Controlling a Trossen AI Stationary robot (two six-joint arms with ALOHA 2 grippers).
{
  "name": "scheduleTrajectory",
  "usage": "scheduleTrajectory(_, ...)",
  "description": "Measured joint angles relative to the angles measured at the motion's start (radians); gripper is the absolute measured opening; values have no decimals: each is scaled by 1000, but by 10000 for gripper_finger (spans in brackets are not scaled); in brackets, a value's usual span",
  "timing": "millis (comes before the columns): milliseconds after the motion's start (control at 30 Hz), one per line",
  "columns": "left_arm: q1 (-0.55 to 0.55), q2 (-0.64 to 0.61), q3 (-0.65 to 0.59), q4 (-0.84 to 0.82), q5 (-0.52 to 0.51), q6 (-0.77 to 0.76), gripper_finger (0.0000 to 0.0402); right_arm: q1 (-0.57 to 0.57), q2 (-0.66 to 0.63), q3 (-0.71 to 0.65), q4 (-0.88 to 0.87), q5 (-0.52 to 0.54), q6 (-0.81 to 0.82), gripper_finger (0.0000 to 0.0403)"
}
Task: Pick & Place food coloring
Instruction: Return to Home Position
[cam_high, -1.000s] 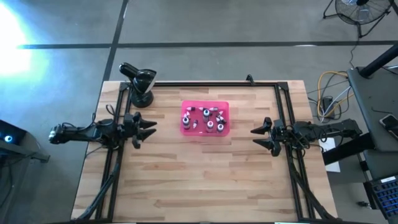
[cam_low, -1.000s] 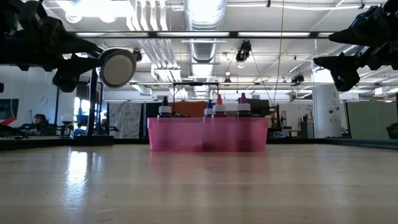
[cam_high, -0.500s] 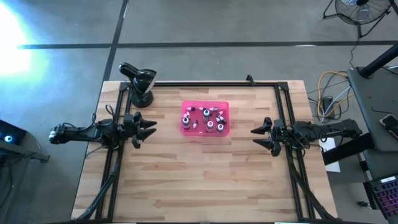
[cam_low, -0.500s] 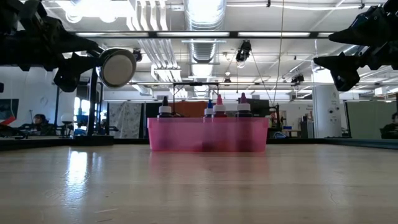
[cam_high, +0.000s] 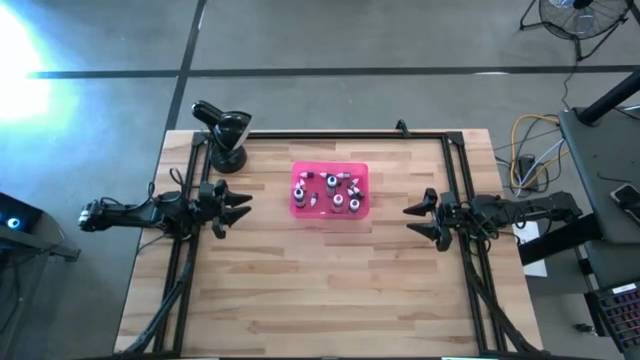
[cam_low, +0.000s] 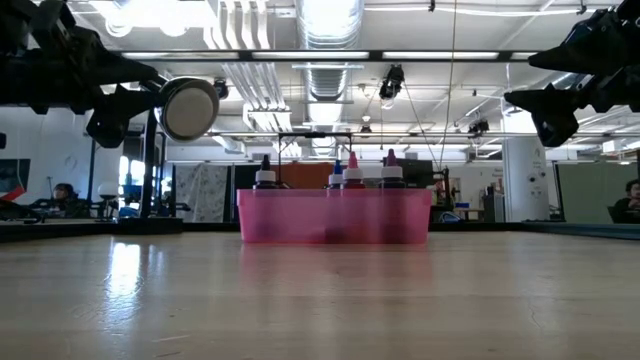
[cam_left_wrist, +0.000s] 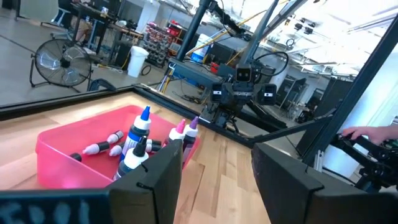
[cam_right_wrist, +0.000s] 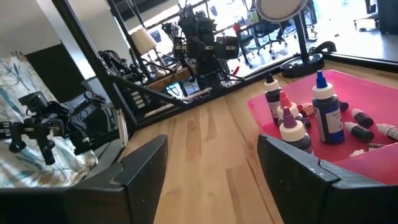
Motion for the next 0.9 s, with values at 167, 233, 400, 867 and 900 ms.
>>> scheduleTrajectory(167,0,0,0,0,0,0,170,-26,-21,0,-2,-25,-41,245)
scheduleTrajectory(233,0,0,0,0,0,0,170,-44,-35,0,-2,-48,-78,248)
scheduleTrajectory(400,0,0,1,-1,0,0,170,-100,-35,1,8,-173,-250,252)
scheduleTrajectory(867,0,4,2,-2,0,0,170,-138,-35,1,-24,-187,-265,246)
scheduleTrajectory(900,0,4,2,-2,0,0,170,-138,-35,1,-24,-187,-265,247)
